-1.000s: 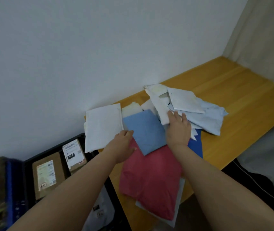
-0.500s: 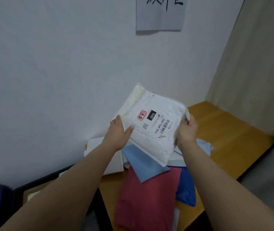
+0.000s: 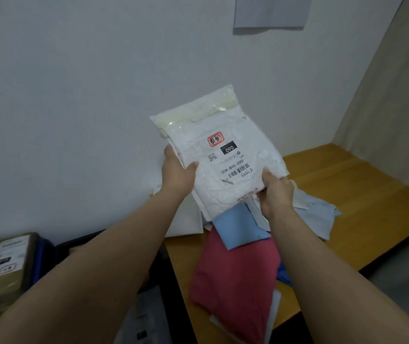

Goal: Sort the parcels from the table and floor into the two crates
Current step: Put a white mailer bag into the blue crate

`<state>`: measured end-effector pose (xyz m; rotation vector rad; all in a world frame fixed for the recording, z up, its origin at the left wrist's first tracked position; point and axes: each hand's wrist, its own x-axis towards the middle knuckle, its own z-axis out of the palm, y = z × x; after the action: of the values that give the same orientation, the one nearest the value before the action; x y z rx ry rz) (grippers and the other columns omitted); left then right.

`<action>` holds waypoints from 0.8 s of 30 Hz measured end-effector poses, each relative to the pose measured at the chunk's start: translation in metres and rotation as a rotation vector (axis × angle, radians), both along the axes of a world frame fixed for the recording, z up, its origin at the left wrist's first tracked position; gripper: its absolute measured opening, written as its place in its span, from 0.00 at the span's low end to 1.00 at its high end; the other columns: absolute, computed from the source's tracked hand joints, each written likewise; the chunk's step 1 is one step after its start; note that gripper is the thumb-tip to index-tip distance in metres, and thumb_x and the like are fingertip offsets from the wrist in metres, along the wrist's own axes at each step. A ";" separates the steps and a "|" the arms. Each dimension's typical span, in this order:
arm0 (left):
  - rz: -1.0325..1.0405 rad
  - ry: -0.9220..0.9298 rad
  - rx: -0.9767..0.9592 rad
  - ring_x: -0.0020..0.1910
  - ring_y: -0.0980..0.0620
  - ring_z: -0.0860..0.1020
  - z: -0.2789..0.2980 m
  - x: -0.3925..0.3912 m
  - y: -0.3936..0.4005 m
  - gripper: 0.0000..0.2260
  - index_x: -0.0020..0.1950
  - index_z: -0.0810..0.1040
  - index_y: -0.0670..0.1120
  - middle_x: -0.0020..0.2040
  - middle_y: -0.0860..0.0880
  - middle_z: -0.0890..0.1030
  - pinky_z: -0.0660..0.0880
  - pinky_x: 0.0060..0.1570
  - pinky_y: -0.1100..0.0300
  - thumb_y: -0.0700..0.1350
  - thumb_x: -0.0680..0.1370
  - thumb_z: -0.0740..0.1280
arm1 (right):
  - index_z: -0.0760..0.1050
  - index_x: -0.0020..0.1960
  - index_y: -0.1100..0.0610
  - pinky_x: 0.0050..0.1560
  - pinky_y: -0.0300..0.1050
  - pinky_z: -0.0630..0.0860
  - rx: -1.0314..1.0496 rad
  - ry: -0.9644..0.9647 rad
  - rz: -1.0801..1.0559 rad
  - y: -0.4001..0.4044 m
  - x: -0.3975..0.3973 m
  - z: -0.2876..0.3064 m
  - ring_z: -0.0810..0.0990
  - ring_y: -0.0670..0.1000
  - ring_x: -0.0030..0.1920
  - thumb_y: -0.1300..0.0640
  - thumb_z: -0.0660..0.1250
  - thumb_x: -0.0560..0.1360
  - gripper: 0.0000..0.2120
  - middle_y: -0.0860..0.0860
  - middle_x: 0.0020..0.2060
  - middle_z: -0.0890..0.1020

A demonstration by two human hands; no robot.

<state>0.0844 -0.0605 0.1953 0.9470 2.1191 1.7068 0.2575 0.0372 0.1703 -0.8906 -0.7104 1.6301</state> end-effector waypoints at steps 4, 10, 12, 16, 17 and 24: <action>-0.053 0.146 -0.052 0.53 0.55 0.72 0.011 -0.023 -0.013 0.27 0.74 0.61 0.46 0.57 0.52 0.74 0.68 0.53 0.62 0.37 0.78 0.66 | 0.80 0.45 0.54 0.48 0.45 0.81 0.062 -0.193 0.051 -0.003 0.006 -0.005 0.83 0.50 0.45 0.63 0.71 0.74 0.05 0.49 0.41 0.85; -0.163 0.166 -0.064 0.59 0.52 0.75 0.012 -0.033 -0.033 0.29 0.75 0.60 0.48 0.59 0.54 0.75 0.71 0.61 0.56 0.37 0.77 0.67 | 0.80 0.52 0.58 0.45 0.46 0.82 0.209 -0.406 0.278 -0.018 0.001 -0.011 0.85 0.51 0.43 0.59 0.73 0.73 0.08 0.53 0.44 0.86; -0.201 0.109 -0.060 0.62 0.51 0.75 0.011 -0.031 -0.038 0.29 0.75 0.59 0.48 0.61 0.52 0.75 0.72 0.65 0.51 0.37 0.78 0.67 | 0.80 0.51 0.57 0.46 0.49 0.82 0.207 -0.420 0.288 -0.022 -0.002 -0.015 0.85 0.53 0.45 0.58 0.73 0.73 0.07 0.54 0.45 0.86; -0.219 0.017 -0.063 0.64 0.49 0.74 0.005 -0.030 -0.049 0.29 0.76 0.58 0.48 0.66 0.49 0.73 0.71 0.66 0.46 0.37 0.78 0.67 | 0.79 0.49 0.55 0.46 0.51 0.82 0.190 -0.455 0.285 -0.024 -0.003 -0.023 0.85 0.54 0.46 0.57 0.73 0.73 0.06 0.54 0.46 0.85; -0.219 0.003 -0.064 0.65 0.48 0.74 0.003 -0.030 -0.051 0.29 0.76 0.58 0.48 0.66 0.48 0.73 0.71 0.66 0.46 0.38 0.78 0.67 | 0.78 0.49 0.55 0.45 0.51 0.82 0.189 -0.451 0.292 -0.025 -0.003 -0.024 0.85 0.53 0.46 0.58 0.73 0.73 0.06 0.54 0.47 0.85; -0.032 0.210 -0.214 0.69 0.43 0.68 -0.010 -0.037 -0.059 0.44 0.79 0.47 0.45 0.73 0.42 0.61 0.67 0.69 0.47 0.47 0.74 0.74 | 0.77 0.49 0.53 0.44 0.48 0.80 0.369 -0.625 0.262 -0.026 -0.006 -0.029 0.82 0.55 0.48 0.62 0.70 0.75 0.06 0.52 0.46 0.83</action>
<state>0.0474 -0.1199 0.1849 1.1294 2.3466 1.3830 0.2511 0.0111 0.1411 -1.0677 -1.5614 1.3654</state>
